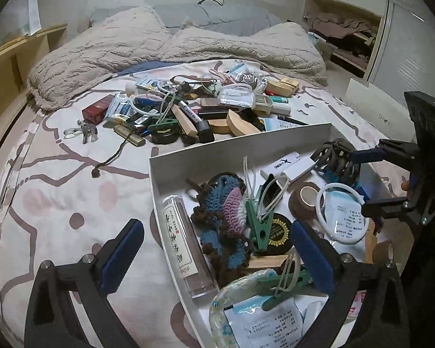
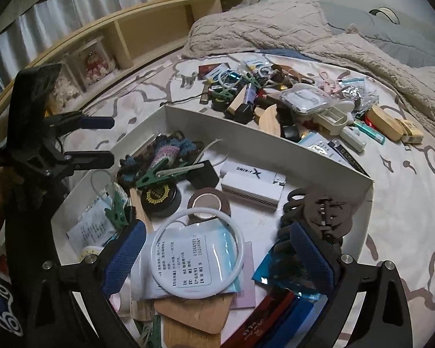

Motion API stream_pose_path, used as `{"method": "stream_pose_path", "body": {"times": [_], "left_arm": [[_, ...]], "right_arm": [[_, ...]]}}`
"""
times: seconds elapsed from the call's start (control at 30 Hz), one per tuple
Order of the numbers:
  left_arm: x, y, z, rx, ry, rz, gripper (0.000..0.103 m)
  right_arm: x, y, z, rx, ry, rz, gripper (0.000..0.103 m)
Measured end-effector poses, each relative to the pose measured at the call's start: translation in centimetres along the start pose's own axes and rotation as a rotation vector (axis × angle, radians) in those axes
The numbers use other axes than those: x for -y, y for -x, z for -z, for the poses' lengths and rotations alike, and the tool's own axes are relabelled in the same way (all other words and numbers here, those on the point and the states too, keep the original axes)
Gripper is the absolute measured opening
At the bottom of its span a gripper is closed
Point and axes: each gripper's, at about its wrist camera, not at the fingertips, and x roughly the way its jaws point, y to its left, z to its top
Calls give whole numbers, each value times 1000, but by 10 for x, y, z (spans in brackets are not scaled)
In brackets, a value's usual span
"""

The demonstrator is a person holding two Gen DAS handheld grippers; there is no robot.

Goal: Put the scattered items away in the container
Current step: 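Lower the white plastic ring into the tray and open the right gripper, then lift both tools out of the tray and move them over the bed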

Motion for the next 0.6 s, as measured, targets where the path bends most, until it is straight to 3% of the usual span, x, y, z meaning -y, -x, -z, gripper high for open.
{"method": "stream_pose_path", "body": {"times": [0.6], "left_arm": [[-2,25,-21,156,63,-8,103]], "right_arm": [[24,36,-8,224,-111,42,103]]}}
